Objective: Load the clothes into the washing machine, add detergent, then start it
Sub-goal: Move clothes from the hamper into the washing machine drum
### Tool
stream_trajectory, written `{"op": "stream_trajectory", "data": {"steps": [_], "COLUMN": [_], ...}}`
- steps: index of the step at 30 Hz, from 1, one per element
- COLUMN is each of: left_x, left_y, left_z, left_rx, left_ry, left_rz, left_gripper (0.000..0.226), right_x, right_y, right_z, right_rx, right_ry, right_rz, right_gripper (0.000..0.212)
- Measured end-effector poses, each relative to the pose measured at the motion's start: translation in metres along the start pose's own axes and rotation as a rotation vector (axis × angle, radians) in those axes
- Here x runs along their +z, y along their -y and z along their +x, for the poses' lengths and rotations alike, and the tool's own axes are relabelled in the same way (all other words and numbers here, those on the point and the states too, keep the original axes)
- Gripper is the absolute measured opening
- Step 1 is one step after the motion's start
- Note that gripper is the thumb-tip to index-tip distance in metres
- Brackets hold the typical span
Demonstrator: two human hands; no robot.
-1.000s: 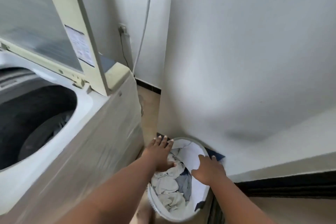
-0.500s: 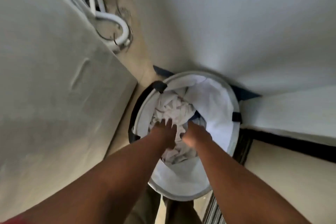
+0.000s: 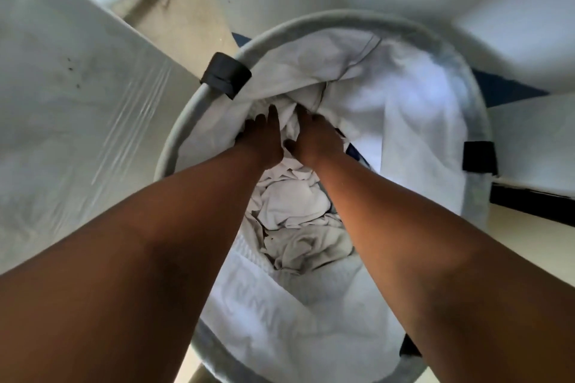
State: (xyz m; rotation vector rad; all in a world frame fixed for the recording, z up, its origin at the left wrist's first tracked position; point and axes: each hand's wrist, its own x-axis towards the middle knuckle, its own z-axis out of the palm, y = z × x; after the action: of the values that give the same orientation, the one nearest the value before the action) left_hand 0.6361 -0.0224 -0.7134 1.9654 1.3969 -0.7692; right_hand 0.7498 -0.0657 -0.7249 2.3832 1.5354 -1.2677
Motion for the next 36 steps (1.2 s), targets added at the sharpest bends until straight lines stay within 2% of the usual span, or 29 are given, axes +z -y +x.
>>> {"op": "stream_trajectory", "data": {"steps": [3, 6, 7, 9, 12, 16, 19, 22, 29, 31, 36], "left_x": [0.005, 0.003, 0.001, -0.005, -0.015, -0.038, -0.063, -0.092, -0.193, -0.222, -0.313], "left_y": [0.003, 0.006, 0.005, 0.004, 0.000, -0.006, -0.013, -0.023, -0.055, -0.064, -0.083], "left_z": [0.007, 0.010, 0.008, -0.001, -0.022, -0.069, -0.113, -0.158, -0.275, -0.301, -0.374], "left_rx": [0.006, 0.072, 0.084, 0.068, 0.048, 0.006, 0.049, 0.071, 0.216, 0.242, 0.240], "left_ry": [-0.060, -0.126, -0.146, -0.172, -0.196, -0.244, -0.268, -0.239, -0.219, -0.209, -0.251], "left_rz": [0.033, 0.048, 0.056, 0.070, 0.061, 0.020, -0.027, -0.201, -0.200, -0.220, -0.322], "left_gripper": [0.085, 0.049, 0.038, 0.030, 0.028, 0.032, 0.036, 0.047, 0.030, 0.026, 0.026], "right_x": [0.006, 0.006, 0.005, -0.001, -0.019, -0.053, -0.082, -0.113, -0.193, -0.214, -0.261], "right_y": [-0.006, -0.007, -0.006, -0.005, 0.001, 0.013, 0.023, 0.037, 0.068, 0.078, 0.101], "right_z": [0.008, 0.011, 0.012, 0.008, -0.011, -0.059, -0.105, -0.154, -0.263, -0.286, -0.331], "right_rx": [-0.028, -0.030, -0.024, -0.027, -0.058, -0.068, -0.082, -0.101, -0.098, -0.036, 0.010], "right_ry": [-0.043, -0.043, -0.026, -0.024, -0.071, -0.058, -0.069, -0.088, -0.064, -0.029, 0.023], "right_rz": [-0.119, -0.162, -0.183, -0.235, -0.276, -0.207, -0.079, -0.014, 0.164, 0.342, 0.774], "right_gripper": [0.092, 0.092, 0.085, 0.063, 0.046, 0.049, 0.047, 0.046, 0.028, 0.032, 0.078]}}
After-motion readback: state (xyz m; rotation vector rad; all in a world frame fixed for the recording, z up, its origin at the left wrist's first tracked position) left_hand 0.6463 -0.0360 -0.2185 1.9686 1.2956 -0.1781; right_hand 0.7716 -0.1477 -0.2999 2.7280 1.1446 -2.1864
